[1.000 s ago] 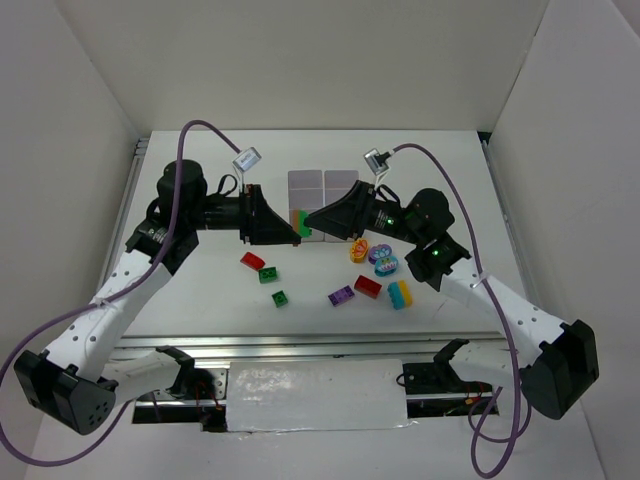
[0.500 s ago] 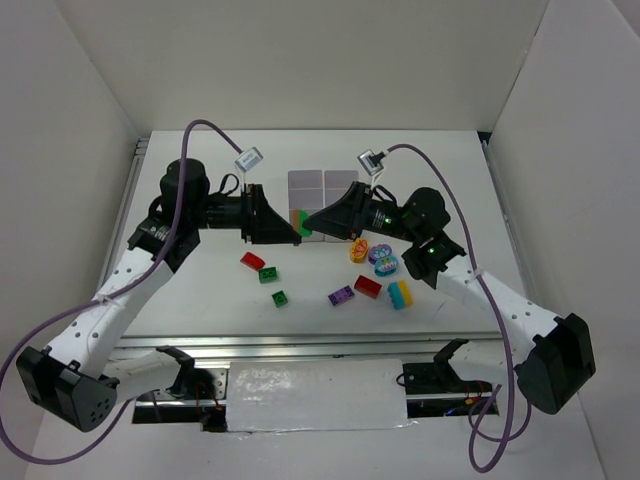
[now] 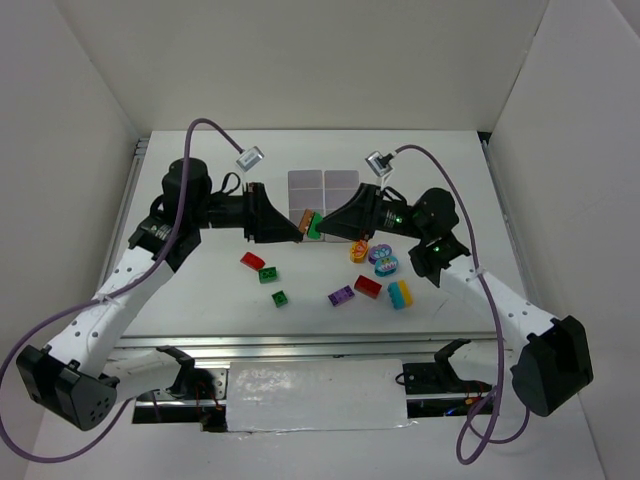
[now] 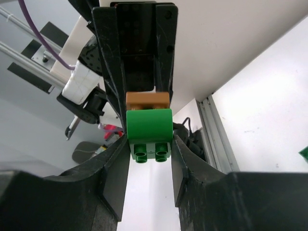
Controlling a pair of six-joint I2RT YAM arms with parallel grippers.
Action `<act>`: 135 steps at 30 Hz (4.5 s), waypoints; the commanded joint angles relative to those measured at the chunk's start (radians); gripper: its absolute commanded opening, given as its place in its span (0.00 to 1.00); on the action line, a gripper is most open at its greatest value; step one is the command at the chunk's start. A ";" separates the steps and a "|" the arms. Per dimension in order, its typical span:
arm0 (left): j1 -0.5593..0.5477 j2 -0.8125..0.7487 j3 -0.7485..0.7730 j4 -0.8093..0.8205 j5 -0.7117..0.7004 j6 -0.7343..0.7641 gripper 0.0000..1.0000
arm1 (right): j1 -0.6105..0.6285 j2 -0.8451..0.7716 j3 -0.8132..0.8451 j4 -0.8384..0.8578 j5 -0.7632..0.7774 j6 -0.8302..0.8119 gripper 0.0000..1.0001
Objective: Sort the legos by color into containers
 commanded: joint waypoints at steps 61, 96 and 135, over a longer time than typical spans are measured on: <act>0.039 -0.097 0.102 -0.331 -0.212 0.172 0.00 | 0.020 0.685 0.622 -0.638 1.296 -0.710 0.10; 0.042 -0.085 0.076 -0.153 -0.031 0.100 0.00 | -0.007 0.235 0.501 -0.651 0.377 -0.495 0.77; 0.053 -0.005 0.137 -0.355 -0.241 0.183 1.00 | 0.028 0.041 0.289 -0.518 0.394 -0.414 0.00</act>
